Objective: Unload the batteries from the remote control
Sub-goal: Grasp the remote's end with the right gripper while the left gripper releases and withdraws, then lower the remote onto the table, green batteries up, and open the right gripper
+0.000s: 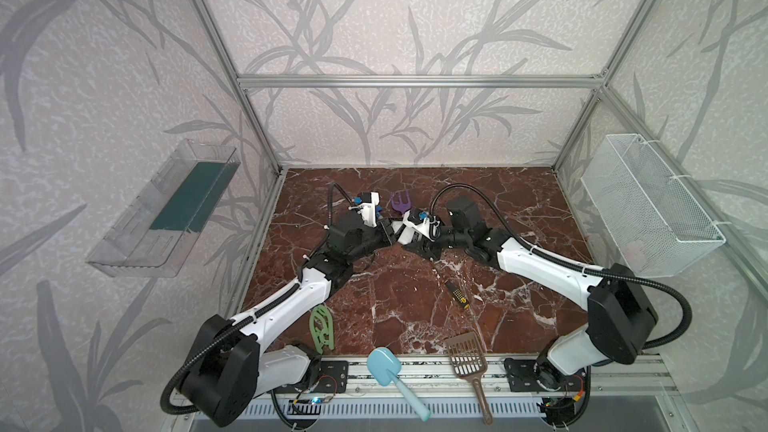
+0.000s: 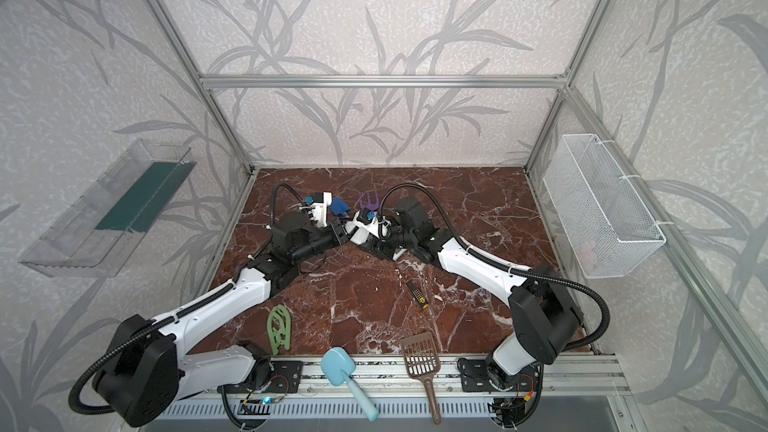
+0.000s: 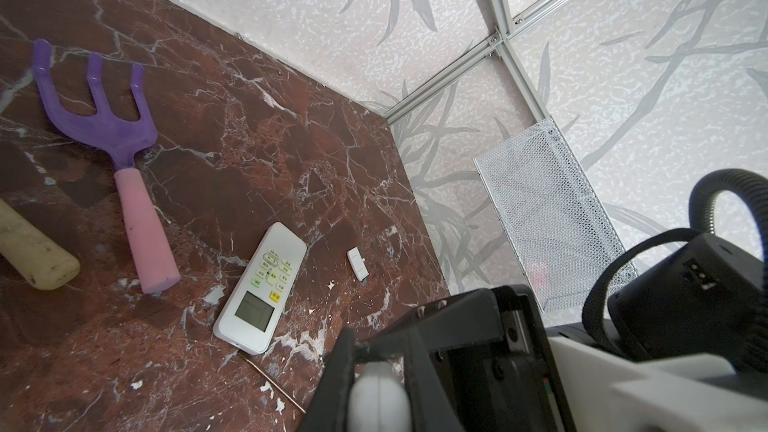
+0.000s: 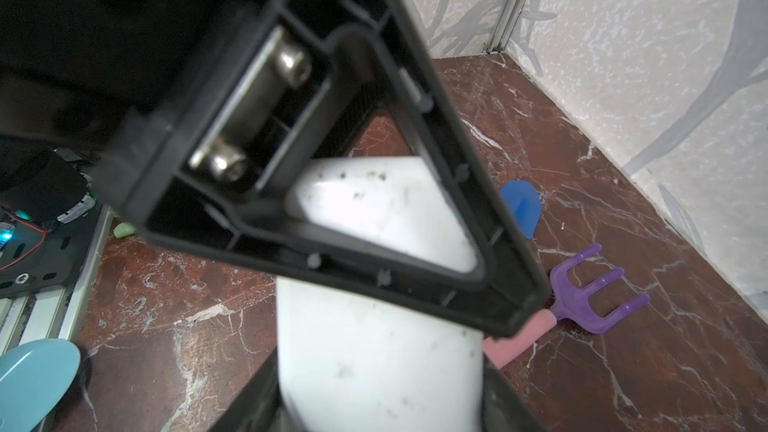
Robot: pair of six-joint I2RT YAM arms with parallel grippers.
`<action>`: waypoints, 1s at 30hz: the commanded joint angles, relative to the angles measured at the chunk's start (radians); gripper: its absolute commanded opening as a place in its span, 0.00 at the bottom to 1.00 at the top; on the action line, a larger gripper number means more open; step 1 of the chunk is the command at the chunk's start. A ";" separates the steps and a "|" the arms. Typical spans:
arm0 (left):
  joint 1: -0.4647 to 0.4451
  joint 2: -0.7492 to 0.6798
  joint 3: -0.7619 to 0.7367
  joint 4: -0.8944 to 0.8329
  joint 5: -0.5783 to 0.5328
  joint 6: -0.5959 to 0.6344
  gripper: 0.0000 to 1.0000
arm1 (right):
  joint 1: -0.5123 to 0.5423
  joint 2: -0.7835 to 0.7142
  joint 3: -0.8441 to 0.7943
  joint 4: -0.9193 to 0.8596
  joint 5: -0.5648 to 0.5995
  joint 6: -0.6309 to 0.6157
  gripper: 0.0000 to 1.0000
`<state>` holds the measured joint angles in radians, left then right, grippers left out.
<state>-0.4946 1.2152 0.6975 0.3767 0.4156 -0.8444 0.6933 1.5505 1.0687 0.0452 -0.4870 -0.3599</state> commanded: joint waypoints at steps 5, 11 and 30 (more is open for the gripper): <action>0.004 -0.041 0.014 -0.093 -0.069 0.028 0.52 | -0.005 0.017 0.053 -0.038 0.033 -0.089 0.47; 0.058 -0.124 0.046 -0.373 -0.270 0.030 0.95 | -0.004 0.081 0.103 -0.185 0.028 -0.266 0.47; 0.154 -0.218 0.080 -0.631 -0.420 0.067 1.00 | 0.100 0.331 0.266 -0.480 0.068 -0.551 0.52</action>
<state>-0.3470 1.0046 0.7784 -0.2409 0.0216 -0.8013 0.7761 1.8576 1.2922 -0.3882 -0.4274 -0.8715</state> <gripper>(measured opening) 0.992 0.567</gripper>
